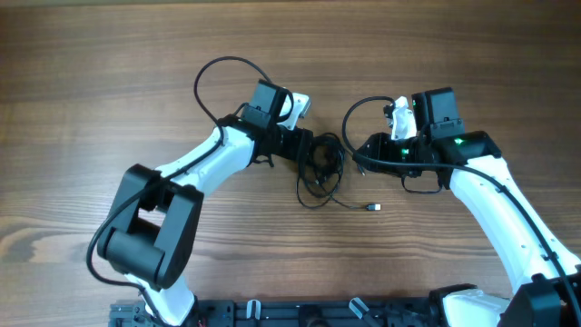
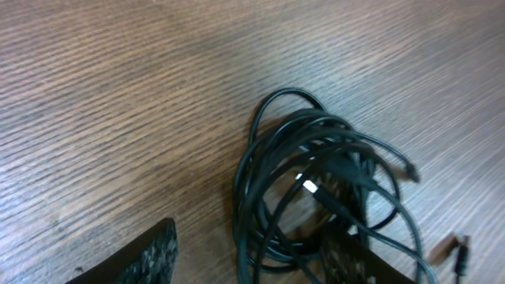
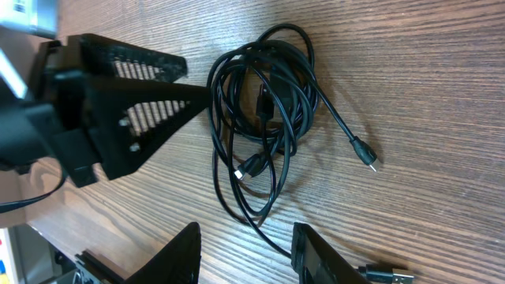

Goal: Untangle cables

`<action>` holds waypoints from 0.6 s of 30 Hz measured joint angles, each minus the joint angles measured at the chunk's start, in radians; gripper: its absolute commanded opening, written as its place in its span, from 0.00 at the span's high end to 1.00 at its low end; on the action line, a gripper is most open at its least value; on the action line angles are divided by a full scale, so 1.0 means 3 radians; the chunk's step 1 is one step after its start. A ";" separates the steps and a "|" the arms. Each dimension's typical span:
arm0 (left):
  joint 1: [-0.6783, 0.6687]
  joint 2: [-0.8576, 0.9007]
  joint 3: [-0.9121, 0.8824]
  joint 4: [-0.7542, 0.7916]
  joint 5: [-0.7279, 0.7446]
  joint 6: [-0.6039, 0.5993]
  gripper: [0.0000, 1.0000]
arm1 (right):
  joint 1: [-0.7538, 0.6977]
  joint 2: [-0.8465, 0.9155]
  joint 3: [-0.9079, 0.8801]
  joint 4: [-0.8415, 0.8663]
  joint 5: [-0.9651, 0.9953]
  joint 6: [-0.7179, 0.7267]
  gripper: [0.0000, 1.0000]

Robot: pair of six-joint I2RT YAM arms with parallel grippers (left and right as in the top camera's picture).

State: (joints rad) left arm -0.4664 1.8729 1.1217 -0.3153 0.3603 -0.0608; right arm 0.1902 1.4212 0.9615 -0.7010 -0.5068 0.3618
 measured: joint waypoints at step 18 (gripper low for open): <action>-0.0278 -0.0229 0.0013 -0.0065 -0.0100 -0.0484 0.96 | 0.0000 0.0394 -0.0013 -0.0233 -0.0057 0.0004 0.60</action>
State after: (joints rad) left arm -0.5499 1.8042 1.1255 -0.3347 0.3302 -0.2062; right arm 0.1902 1.5394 0.9577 -0.7708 -0.5240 0.3630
